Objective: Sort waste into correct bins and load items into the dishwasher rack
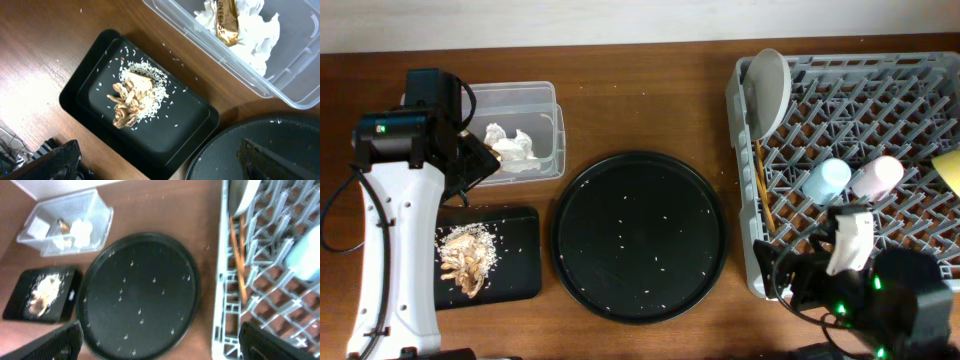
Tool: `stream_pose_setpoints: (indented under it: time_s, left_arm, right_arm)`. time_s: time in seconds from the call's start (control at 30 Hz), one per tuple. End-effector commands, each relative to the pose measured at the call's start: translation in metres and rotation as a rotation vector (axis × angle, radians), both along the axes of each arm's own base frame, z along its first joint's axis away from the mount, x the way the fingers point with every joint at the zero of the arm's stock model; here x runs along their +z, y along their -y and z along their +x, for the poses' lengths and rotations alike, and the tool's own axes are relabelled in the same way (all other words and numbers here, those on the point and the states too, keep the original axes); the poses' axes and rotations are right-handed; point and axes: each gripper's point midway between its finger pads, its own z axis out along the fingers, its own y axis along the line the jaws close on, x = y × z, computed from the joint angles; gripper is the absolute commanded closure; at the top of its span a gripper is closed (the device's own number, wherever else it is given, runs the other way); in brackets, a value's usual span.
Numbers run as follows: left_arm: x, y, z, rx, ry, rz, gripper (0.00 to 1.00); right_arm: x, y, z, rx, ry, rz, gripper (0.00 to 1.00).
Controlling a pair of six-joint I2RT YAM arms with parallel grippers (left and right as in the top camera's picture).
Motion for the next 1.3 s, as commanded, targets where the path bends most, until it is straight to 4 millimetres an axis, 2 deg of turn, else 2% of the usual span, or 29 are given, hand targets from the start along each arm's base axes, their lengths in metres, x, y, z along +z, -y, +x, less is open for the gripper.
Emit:
stream_pose_setpoints:
  time_s: [0.0, 0.1, 0.27, 0.37, 0.5, 0.67, 0.9, 1.03, 1.13, 1.27]
  left_arm:
    - [0.003, -0.002, 0.0, 0.001, 0.01, 0.009, 0.01]
    - [0.003, -0.002, 0.0, 0.001, 0.01, 0.009, 0.0]
    - [0.003, -0.003, 0.0, 0.001, 0.01, 0.009, 0.0]
    - [0.003, -0.002, 0.0, 0.001, 0.01, 0.009, 0.0]
    - [0.003, -0.003, 0.0, 0.001, 0.01, 0.009, 0.0]
    - [0.003, -0.003, 0.0, 0.002, 0.01, 0.009, 0.0]
    - [0.003, -0.003, 0.0, 0.003, 0.01, 0.009, 0.0]
    - [0.003, -0.003, 0.0, 0.003, 0.01, 0.009, 0.0]
    - [0.003, -0.003, 0.0, 0.003, 0.01, 0.009, 0.0]
    - [0.003, -0.003, 0.0, 0.003, 0.01, 0.009, 0.0]
  right_arm:
    - [-0.019, 0.02, -0.002, -0.103, 0.125, 0.005, 0.02]
    - [-0.035, 0.027, 0.003, -0.148, 0.275, 0.026, 0.02]
    - [-0.043, 0.027, 0.026, -0.155, 0.458, 0.051, 0.02]
    - [-0.061, 0.033, 0.041, -0.178, 0.52, 0.056, 0.02]
    - [-0.069, 0.034, 0.049, -0.18, 0.586, 0.065, 0.02]
    - [-0.078, 0.044, 0.057, -0.222, 0.627, 0.055, 0.02]
    - [-0.078, 0.06, 0.063, -0.287, 0.704, 0.035, 0.02]
    - [-0.081, 0.062, 0.063, -0.271, 0.717, -0.069, 0.02]
    - [-0.092, 0.062, 0.064, -0.243, 0.691, -0.164, 0.02]
    - [-0.119, 0.068, 0.064, -0.243, 0.594, -0.254, 0.02]
